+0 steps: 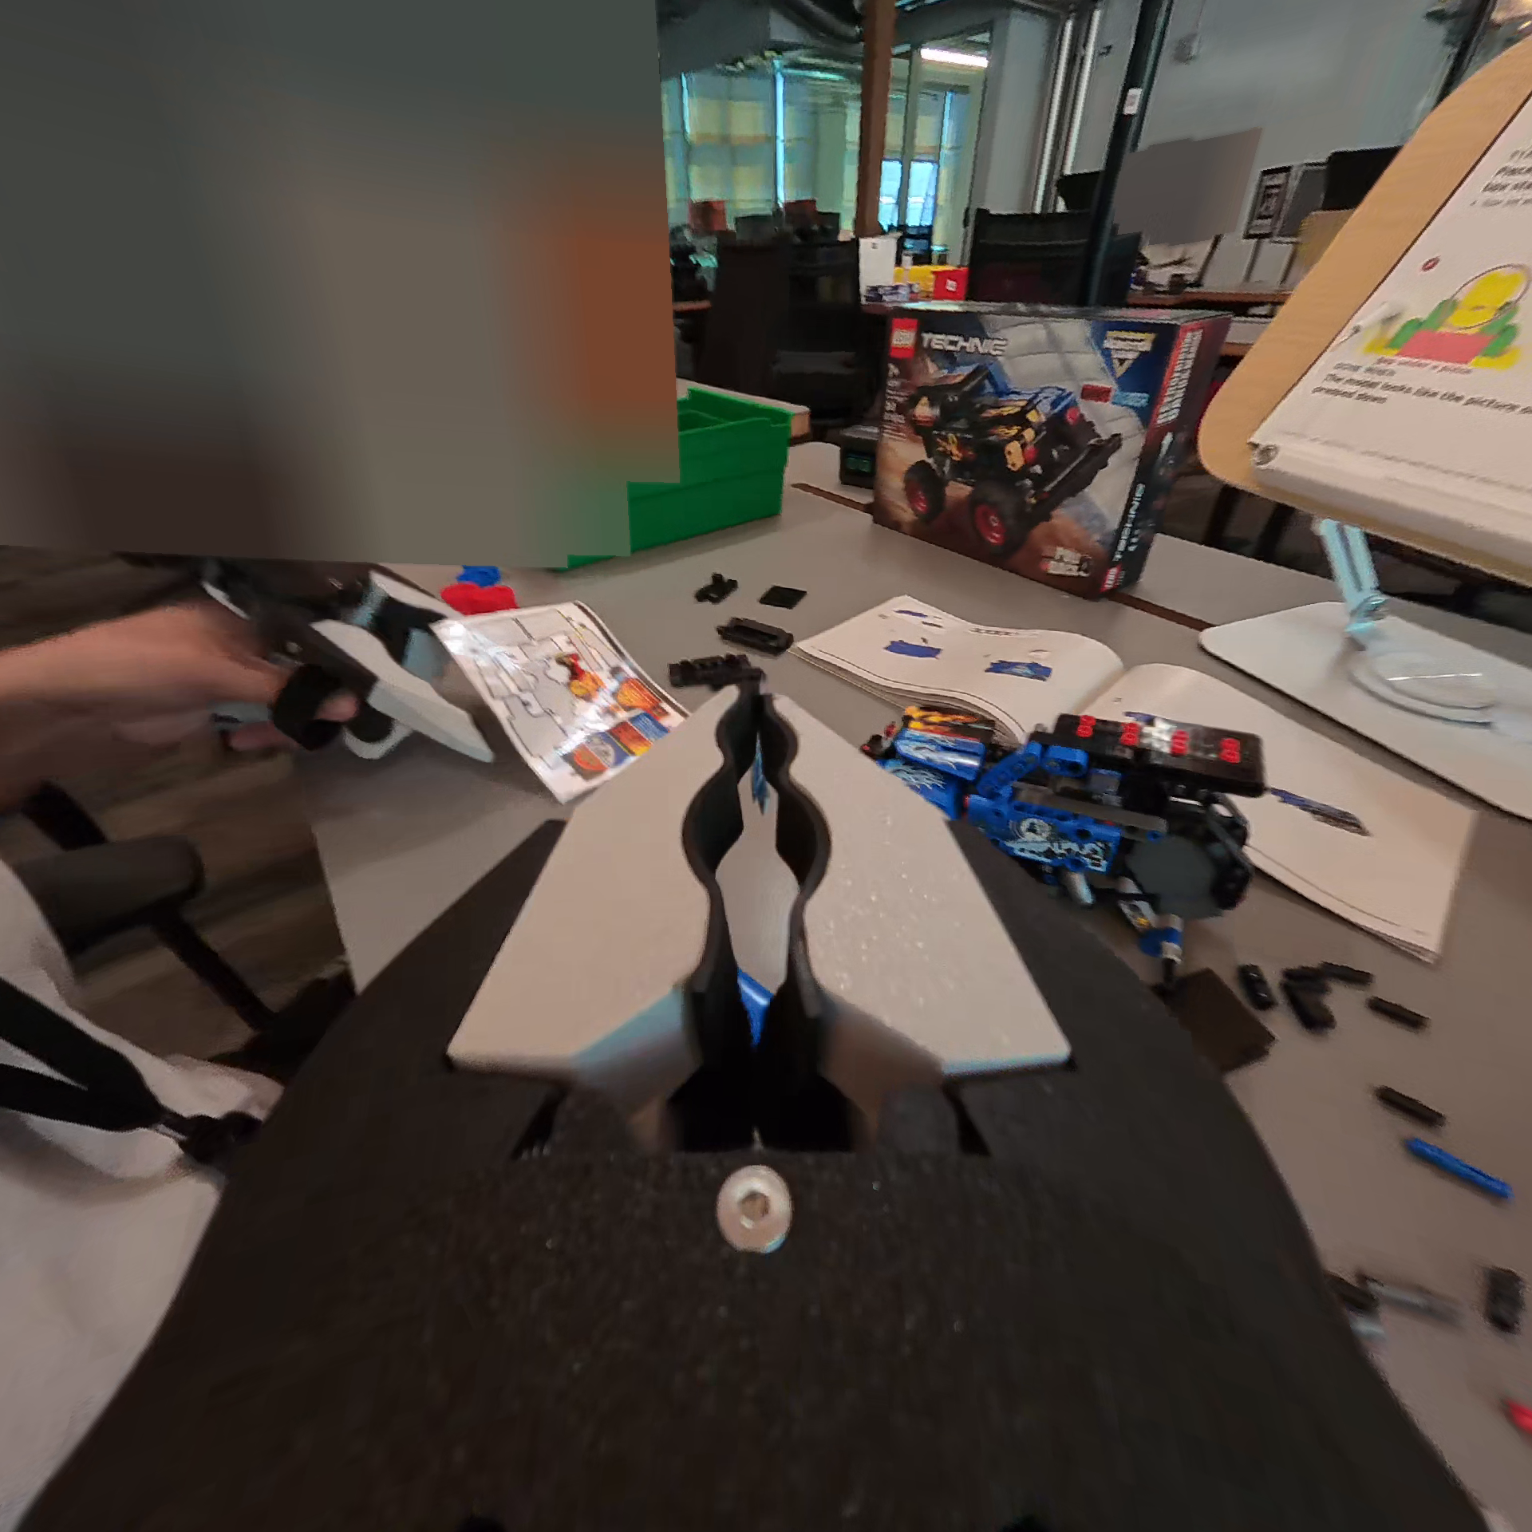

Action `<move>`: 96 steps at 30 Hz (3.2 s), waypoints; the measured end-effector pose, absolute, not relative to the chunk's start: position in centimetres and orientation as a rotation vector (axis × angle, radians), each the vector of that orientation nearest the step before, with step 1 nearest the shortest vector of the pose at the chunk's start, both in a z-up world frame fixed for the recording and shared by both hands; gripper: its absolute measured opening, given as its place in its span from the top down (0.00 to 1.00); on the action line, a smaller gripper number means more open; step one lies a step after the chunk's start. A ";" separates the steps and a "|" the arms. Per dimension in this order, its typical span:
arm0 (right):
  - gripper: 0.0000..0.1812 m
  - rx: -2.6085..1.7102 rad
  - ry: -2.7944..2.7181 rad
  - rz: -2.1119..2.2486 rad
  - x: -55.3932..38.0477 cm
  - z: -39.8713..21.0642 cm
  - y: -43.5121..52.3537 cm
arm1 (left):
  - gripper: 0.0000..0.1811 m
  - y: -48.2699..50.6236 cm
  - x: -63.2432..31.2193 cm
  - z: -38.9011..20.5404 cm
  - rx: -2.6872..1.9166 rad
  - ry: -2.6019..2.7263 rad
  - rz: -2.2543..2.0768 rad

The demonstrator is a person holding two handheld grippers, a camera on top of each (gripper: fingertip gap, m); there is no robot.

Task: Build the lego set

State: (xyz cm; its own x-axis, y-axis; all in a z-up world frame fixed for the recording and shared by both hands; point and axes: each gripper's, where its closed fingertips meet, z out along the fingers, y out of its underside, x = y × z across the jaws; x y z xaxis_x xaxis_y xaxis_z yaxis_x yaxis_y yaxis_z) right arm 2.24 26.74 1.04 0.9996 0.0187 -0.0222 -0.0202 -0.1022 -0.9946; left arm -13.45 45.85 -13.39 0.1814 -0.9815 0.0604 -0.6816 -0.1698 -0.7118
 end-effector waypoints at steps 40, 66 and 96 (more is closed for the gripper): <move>1.00 -1.615 -0.610 -1.349 0.3 -6.3 26.3 | 0.89 25.6 -0.8 -6.8 -1.869 1.882 -2.079; 0.93 -1.680 -0.561 -1.223 0.0 -7.4 26.4 | 1.00 25.4 -0.4 -7.4 -1.740 1.965 -1.960; 0.72 -2.075 -0.954 0.248 1.3 -13.4 26.4 | 1.00 30.5 -3.6 -9.1 -1.986 2.409 -1.887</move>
State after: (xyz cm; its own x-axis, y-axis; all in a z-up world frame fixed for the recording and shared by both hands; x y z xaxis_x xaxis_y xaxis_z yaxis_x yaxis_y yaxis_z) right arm 1.29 26.45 -13.40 0.6934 0.7052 0.1481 0.5438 -0.3773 -0.7496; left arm -3.60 30.52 -9.10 -0.3191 -0.4228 0.8482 -0.9247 -0.0571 -0.3764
